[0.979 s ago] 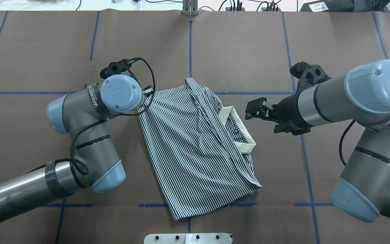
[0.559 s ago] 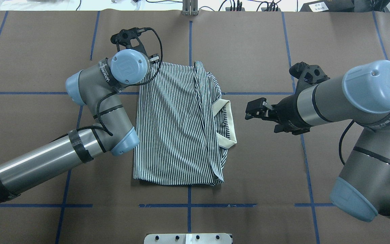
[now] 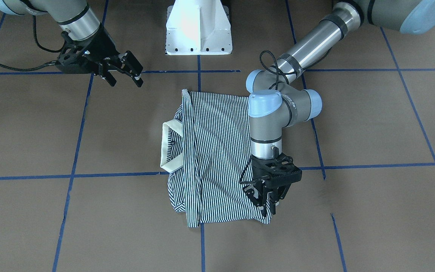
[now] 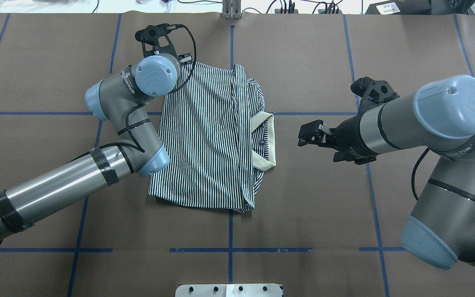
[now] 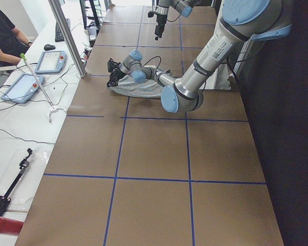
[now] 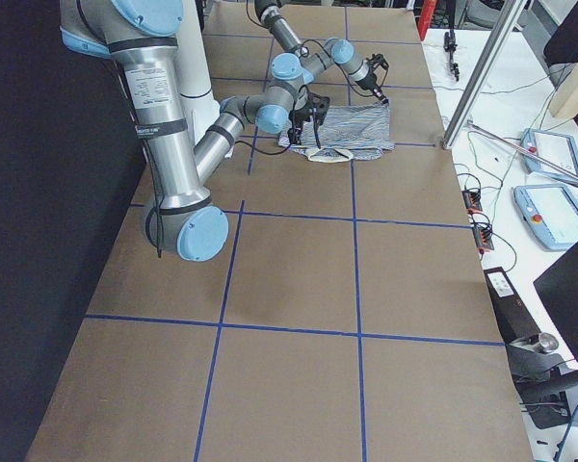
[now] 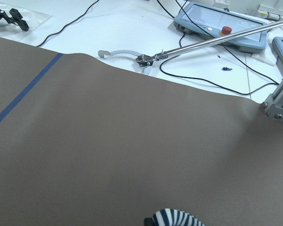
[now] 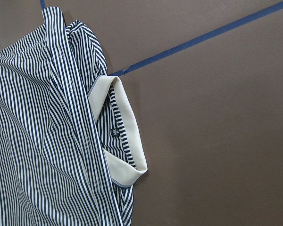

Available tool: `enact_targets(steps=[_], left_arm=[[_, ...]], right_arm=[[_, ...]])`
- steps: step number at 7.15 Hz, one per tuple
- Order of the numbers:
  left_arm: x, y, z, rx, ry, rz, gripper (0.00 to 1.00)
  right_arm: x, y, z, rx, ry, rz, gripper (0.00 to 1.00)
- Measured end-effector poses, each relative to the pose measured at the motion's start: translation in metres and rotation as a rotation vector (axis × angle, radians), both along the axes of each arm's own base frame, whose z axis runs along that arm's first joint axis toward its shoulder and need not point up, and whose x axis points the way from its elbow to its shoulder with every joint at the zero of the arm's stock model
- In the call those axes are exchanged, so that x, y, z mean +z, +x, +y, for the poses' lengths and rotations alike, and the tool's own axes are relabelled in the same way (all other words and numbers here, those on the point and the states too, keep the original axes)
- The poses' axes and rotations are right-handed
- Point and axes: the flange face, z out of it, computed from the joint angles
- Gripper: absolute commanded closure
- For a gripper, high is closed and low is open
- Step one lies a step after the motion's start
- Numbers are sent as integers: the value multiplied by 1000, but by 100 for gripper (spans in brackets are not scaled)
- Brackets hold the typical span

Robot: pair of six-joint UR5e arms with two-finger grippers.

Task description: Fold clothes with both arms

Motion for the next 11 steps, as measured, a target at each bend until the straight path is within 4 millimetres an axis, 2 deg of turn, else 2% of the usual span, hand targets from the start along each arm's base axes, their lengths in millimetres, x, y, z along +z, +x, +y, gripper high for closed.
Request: enact_targets(steps=[2,3,4,5,7,9,10,11], left_arm=[[2,-47,-37,57,21,-53,0],[4,-66,-45,120,12,-52,0],[6,-79,-40,168,15,-42,0],[7,-90,-26,217,19,-22,0],[2,-112,12,320,7,36,0],[-22,-138,50,377,46,104,0],[-30,-145,61,397,57,129,0],[-33,-150,68,412,60,145,0]], right_arm=[[0,-13,-9,2,12,19,0],[5,-25,-18,-22,45,47,0],[12,-37,-26,-59,94,92,0],[12,-53,-35,-98,138,159,0],[-11,-103,-51,-176,226,313,0],[-33,-156,-62,-224,240,376,0],[-42,-179,-55,-256,230,400,0],[-50,-198,-39,-299,215,430,0]])
